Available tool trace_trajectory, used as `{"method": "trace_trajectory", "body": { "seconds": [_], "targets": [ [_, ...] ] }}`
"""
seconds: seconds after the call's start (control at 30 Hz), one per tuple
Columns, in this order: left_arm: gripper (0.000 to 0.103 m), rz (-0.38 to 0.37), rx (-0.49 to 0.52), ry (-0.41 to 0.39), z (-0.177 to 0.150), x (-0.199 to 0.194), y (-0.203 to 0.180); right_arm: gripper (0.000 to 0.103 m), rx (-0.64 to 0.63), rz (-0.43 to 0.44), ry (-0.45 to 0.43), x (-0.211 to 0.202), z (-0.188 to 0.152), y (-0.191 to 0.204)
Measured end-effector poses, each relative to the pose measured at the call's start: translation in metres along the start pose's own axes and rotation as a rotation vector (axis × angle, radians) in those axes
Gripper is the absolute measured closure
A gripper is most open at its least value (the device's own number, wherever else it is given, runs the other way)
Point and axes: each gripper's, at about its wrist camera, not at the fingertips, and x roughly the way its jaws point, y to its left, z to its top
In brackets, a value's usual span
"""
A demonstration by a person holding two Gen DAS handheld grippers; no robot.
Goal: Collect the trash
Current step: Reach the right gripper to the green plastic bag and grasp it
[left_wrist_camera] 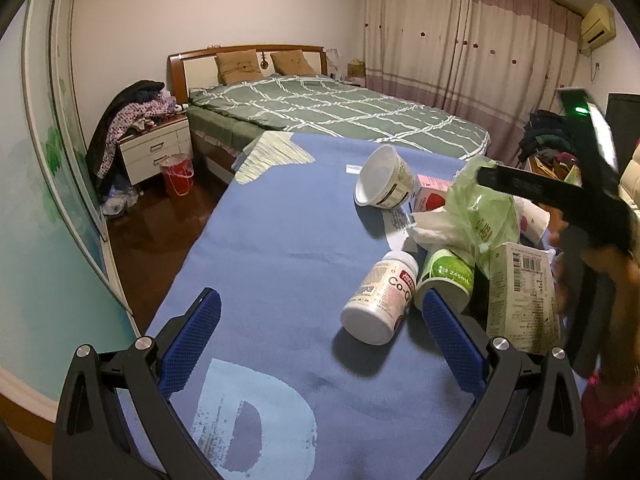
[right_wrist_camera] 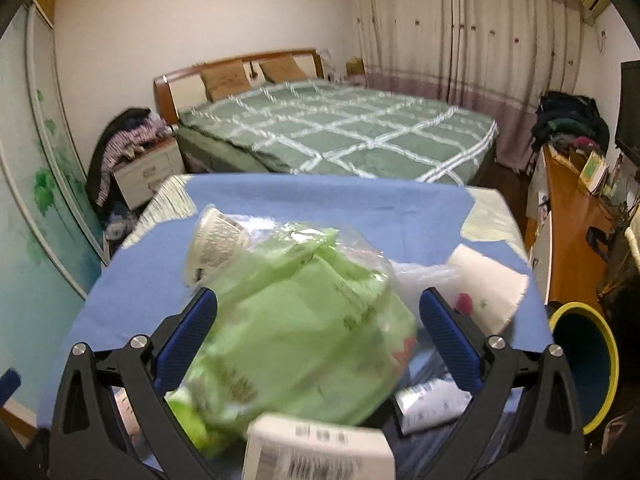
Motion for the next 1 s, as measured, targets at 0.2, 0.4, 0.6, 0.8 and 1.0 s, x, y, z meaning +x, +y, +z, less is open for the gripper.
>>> {"method": "trace_trajectory", "body": {
  "seconds": [0.2,0.4,0.6,0.8,1.0],
  "targets": [
    [0.004,-0.013,-0.015,0.02,-0.001,0.01,0.003,0.008,0.008,0.01,0.079,0.033,0.009,0.006],
    [0.004,-0.023,-0.013,0.032,-0.003,0.014,0.0,0.053,0.019,0.039,0.137,0.038,-0.002,0.002],
    [0.004,-0.037,-0.004,0.042,-0.006,0.015,-0.004,0.103,0.044,0.082,0.166,0.042,-0.005,-0.012],
    [0.004,-0.034,-0.002,0.038,-0.007,0.015,-0.005,0.065,0.072,0.111,0.11,0.027,0.002,-0.014],
    [0.004,-0.033,-0.009,0.036,-0.007,0.011,0.0,0.015,0.087,0.089,0.033,0.014,0.027,0.008]
  ]
}}
